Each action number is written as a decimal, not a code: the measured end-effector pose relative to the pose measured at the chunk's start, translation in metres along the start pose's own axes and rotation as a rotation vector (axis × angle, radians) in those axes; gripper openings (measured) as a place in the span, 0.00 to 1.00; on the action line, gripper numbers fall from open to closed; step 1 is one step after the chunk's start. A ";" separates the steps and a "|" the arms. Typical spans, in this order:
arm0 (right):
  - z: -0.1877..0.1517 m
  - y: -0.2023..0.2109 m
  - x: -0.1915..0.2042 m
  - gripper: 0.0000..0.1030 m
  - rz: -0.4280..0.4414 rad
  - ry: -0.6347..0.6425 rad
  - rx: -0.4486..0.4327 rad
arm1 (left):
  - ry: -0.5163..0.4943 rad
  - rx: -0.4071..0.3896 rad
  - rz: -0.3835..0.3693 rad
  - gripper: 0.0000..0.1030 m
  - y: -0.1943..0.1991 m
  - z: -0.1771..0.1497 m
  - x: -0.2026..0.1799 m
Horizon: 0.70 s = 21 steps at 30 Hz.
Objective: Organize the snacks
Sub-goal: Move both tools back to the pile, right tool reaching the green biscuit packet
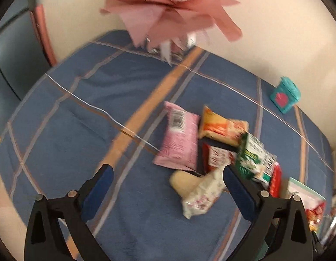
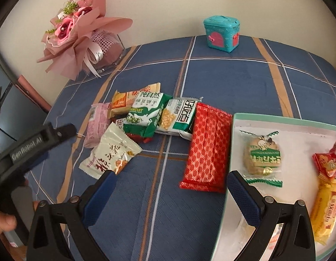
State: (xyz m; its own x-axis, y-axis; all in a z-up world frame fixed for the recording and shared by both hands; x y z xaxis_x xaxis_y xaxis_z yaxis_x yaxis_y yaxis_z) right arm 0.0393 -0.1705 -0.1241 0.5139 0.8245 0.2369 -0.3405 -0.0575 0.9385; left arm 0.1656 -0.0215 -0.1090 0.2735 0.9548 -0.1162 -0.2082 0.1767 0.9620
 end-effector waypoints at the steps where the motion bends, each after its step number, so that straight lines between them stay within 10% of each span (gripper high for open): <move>1: 0.003 0.001 0.000 1.00 0.004 -0.008 -0.004 | 0.006 0.015 -0.018 0.98 -0.003 -0.001 -0.003; 21: 0.072 -0.038 0.028 0.79 0.045 -0.068 -0.002 | 0.091 0.053 -0.032 0.98 -0.033 0.028 0.018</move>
State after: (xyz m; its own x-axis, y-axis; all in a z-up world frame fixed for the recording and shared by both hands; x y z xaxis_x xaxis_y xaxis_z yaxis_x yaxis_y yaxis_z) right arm 0.1229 -0.1858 -0.1350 0.5501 0.7810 0.2957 -0.3660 -0.0928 0.9260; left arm 0.2037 -0.0166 -0.1359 0.1918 0.9672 -0.1666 -0.1500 0.1966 0.9689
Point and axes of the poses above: each gripper's, at about its wrist camera, not at the fingertips, and y roughly against the way its jaws point, x to its left, z to its top, the point moved 9 cm from there along -y, roughly the way its jaws point, and after that the axes turned 13 degrees about x, right-handed, at the moved point
